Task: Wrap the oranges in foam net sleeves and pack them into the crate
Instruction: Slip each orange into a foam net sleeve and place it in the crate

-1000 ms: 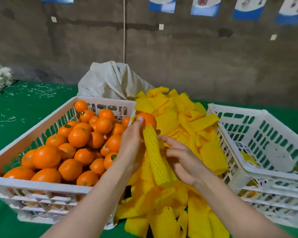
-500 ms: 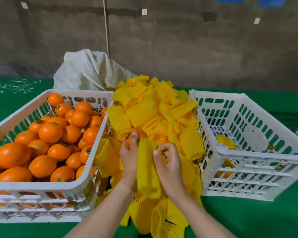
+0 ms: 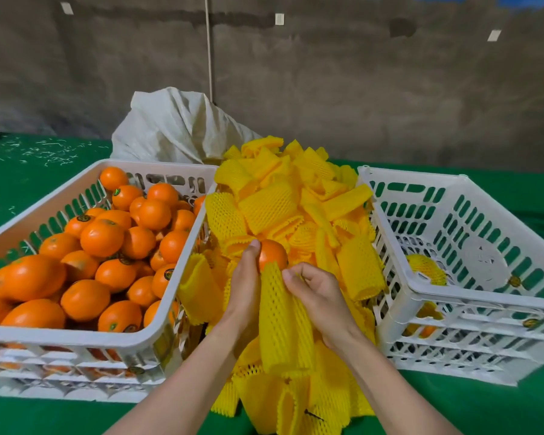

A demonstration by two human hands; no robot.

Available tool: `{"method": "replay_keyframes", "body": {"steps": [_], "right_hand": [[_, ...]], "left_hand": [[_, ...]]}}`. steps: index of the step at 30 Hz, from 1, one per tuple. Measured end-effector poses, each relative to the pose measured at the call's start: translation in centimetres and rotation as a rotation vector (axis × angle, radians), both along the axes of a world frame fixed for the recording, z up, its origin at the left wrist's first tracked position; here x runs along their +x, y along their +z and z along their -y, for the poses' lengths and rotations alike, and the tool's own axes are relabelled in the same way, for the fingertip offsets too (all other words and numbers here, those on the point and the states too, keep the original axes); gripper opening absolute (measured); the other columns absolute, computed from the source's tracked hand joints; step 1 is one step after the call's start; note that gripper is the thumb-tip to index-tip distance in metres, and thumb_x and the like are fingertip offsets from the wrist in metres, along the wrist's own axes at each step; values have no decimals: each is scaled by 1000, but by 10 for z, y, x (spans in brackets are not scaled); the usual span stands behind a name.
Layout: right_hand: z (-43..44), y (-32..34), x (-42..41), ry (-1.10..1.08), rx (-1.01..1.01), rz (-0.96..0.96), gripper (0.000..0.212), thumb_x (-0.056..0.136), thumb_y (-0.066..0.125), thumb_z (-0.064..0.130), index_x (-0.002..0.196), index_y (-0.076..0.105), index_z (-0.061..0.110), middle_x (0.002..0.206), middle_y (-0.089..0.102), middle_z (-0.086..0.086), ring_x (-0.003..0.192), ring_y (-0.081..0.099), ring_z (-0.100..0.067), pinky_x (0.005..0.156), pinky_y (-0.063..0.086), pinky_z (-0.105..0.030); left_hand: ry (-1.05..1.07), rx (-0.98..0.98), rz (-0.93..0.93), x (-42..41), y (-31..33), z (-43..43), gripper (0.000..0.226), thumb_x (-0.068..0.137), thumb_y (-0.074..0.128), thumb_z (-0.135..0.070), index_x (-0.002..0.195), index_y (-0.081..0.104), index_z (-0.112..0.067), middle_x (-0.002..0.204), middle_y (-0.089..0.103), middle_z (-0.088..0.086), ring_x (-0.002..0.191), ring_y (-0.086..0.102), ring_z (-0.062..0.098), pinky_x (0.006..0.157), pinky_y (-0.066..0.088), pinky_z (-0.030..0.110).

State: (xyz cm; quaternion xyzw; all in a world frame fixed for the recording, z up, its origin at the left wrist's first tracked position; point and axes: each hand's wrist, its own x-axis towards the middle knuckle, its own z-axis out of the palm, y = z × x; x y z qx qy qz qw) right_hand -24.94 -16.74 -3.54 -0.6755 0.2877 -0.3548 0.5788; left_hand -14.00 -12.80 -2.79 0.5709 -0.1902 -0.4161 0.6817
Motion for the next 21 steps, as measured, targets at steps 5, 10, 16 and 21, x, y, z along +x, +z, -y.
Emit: {"method": "replay_keyframes", "body": {"steps": [5, 10, 16, 21], "right_hand": [[15, 7, 0, -136, -339, 27, 12, 90, 52, 33, 81, 53, 25, 67, 52, 15, 59, 44, 1, 57, 35, -20], [19, 6, -4, -22, -375, 46, 14, 93, 50, 37, 84, 55, 27, 69, 51, 13, 58, 39, -3, 55, 33, -26], [9, 1, -8, 247, -292, 67, 36, 84, 52, 56, 85, 60, 20, 86, 63, 8, 89, 57, -4, 81, 42, -19], [17, 8, -4, -81, -334, 112, 9, 88, 59, 29, 81, 63, 24, 78, 64, 16, 75, 56, 4, 70, 42, -13]], "left_hand": [[-75, -43, -173, 0, 2, 2, 44, 90, 48, -48, 75, 76, -17, 82, 73, 11, 77, 70, 23, 75, 53, 37], [-101, -89, -346, 6, 14, 2, 64, 70, 63, -45, 115, 63, 0, 107, 68, 22, 92, 68, 30, 79, 55, 41], [-150, -174, -405, 11, 16, 7, 69, 76, 59, -29, 136, 42, -1, 124, 56, 32, 99, 62, 38, 92, 43, 45], [-240, -219, -364, 6, 9, 9, 64, 70, 64, -17, 131, 49, -8, 101, 65, 15, 85, 62, 26, 71, 53, 34]]}}
